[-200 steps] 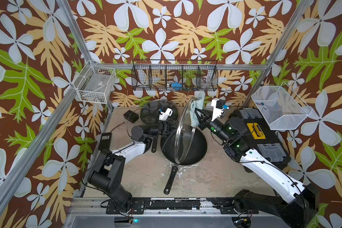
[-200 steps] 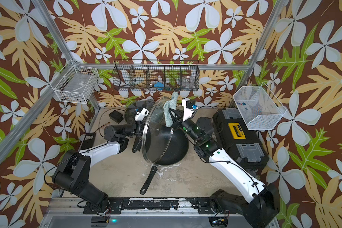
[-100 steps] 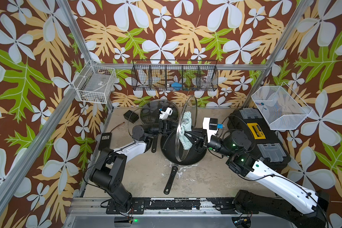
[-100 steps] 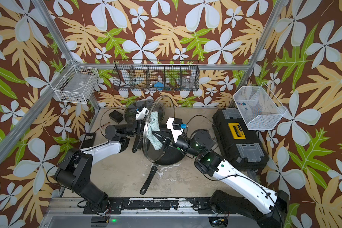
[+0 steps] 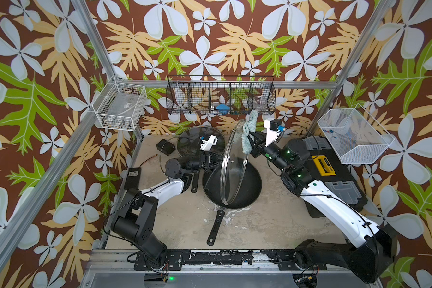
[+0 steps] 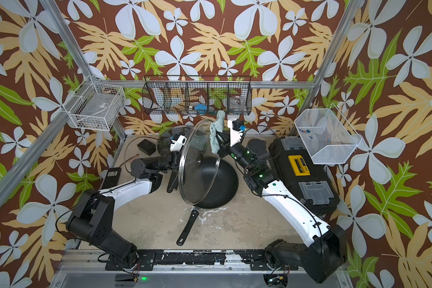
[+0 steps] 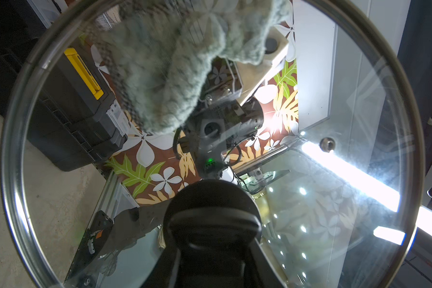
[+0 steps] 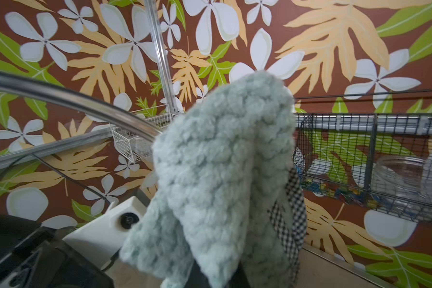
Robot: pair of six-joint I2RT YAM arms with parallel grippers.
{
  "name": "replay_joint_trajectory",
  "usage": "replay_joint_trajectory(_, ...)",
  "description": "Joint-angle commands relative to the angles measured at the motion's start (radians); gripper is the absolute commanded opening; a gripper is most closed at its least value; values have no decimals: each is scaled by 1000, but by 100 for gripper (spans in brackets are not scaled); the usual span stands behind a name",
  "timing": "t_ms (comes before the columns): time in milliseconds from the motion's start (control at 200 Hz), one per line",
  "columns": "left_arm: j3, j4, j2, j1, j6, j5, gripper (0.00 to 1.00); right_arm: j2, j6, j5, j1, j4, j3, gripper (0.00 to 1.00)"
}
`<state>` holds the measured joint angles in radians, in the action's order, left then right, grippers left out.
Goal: Wipe the pot lid with a cloth
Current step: Wipe the pot lid.
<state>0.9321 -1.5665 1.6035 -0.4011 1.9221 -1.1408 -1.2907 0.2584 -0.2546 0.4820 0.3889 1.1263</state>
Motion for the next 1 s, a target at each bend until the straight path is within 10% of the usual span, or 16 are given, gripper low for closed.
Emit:
replay_joint_trajectory(0, 18, -187, -11, -1, 13, 51, 0, 0, 29, 12, -14, -6, -33, 0)
replay_joint_trajectory(476, 58, -214, 51, 0, 52, 72, 0, 271, 11, -19, 135, -51, -360, 0)
replay_joint_trajectory(997, 65, -212, 87, 2, 41, 87, 0, 290, -93, 9, 425, -122, -149, 0)
